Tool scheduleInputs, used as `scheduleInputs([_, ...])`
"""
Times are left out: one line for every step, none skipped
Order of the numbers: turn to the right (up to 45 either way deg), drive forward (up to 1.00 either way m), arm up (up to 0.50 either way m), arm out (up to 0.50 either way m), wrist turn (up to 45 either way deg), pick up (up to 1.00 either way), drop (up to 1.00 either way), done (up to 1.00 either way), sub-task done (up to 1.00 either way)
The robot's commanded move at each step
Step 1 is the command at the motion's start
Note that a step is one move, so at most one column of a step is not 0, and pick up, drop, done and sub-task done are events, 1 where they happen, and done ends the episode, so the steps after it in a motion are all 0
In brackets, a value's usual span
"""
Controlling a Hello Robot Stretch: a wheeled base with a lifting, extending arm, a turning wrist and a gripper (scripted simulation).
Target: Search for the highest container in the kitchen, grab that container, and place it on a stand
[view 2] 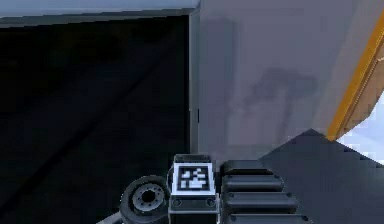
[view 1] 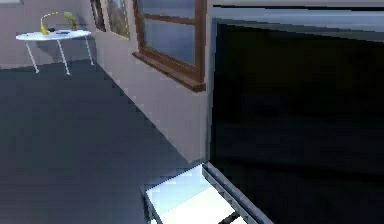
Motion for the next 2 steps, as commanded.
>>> scheduleInputs([-33.0, 0.0, 0.0, 0.0, 0.0, 0.0, 0.0, 0.0, 0.0])
scheduleInputs([0.0, 0.0, 0.0, 0.08, 0.0, 0.0, 0.0, 0.0, 0.0])
